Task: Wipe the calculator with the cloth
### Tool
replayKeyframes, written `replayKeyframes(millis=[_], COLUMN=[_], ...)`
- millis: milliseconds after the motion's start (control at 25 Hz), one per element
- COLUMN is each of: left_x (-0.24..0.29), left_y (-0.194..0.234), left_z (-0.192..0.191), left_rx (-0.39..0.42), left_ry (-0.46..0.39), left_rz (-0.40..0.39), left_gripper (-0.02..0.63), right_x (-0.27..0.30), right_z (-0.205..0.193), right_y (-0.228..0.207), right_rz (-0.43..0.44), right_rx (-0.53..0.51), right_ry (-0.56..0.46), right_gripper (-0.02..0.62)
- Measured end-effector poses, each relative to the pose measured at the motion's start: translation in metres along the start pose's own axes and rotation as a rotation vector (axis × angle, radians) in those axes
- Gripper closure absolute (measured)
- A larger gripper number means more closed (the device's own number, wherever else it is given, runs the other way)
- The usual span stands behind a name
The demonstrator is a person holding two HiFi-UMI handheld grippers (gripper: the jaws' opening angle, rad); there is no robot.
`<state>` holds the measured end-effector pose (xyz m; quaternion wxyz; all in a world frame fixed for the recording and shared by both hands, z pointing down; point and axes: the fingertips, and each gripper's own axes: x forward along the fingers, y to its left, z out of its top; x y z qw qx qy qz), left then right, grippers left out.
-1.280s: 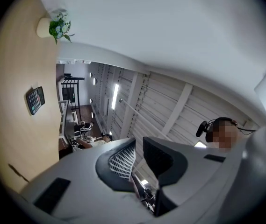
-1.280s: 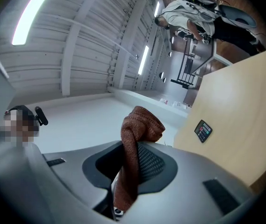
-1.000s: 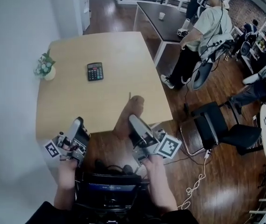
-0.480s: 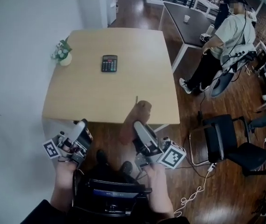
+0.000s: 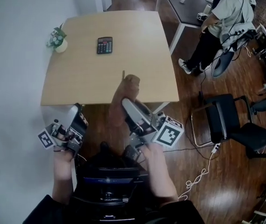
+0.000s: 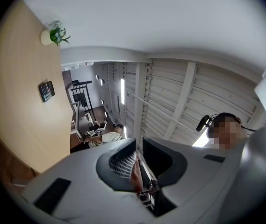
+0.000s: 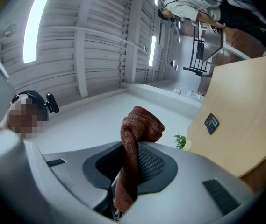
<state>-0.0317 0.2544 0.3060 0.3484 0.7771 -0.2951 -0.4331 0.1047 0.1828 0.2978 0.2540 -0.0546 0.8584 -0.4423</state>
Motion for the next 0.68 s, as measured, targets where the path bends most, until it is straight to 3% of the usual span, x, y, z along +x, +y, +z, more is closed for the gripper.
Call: replayKeyframes(millis=[80, 400, 680], left_x=[0.000, -0.004, -0.007], left_y=[-0.003, -0.004, 0.003], left_z=[-0.001, 0.027, 0.042], left_rx=[0.000, -0.023, -0.060], left_ry=[0.012, 0.024, 0.021], left_rz=[-0.025, -0.080, -0.104], left_gripper=[0.589, 0.592, 0.595], right_x=[0.002, 0.028, 0.044], right_z=[-0.002, -0.015, -0.027], right_y=[0.002, 0.003, 0.004], right_rz=[-0.012, -0.051, -0.051], right_rx=[-0.030, -0.064, -0.039], right_ry=[0.012, 0.030, 0.038], right_gripper=[0.521, 0.520, 0.521])
